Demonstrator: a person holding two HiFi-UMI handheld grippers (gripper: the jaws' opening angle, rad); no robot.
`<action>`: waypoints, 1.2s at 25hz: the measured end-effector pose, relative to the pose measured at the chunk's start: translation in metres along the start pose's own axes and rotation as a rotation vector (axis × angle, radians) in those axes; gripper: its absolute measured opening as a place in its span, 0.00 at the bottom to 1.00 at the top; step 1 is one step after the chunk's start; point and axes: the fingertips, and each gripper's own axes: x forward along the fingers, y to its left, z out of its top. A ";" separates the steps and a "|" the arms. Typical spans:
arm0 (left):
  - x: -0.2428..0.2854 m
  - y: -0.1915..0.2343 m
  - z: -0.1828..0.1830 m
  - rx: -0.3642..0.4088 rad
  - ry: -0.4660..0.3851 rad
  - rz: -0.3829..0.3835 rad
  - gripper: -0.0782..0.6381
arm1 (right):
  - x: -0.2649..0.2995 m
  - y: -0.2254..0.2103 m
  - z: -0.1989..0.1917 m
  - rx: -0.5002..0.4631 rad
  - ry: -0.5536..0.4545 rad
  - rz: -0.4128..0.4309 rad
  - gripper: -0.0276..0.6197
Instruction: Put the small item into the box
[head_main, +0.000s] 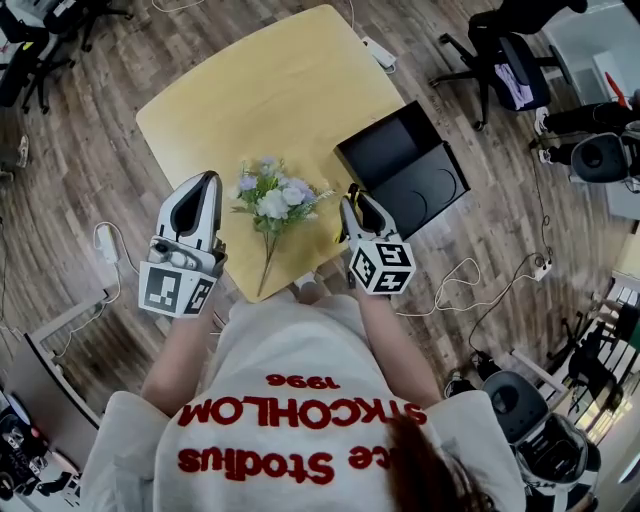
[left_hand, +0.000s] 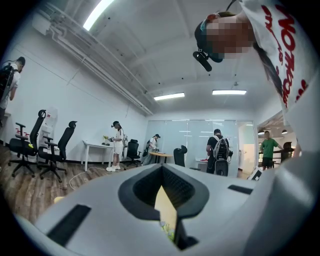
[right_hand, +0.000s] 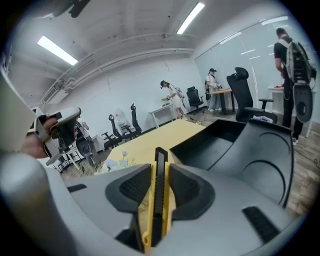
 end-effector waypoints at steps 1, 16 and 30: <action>0.000 -0.001 0.001 0.002 -0.004 0.000 0.11 | -0.003 0.002 0.008 -0.008 -0.024 0.005 0.22; 0.013 -0.018 0.037 0.009 -0.077 -0.041 0.11 | -0.062 0.042 0.139 -0.157 -0.360 0.054 0.22; 0.045 -0.036 0.042 -0.004 -0.085 -0.139 0.11 | -0.095 0.019 0.170 -0.146 -0.442 -0.044 0.22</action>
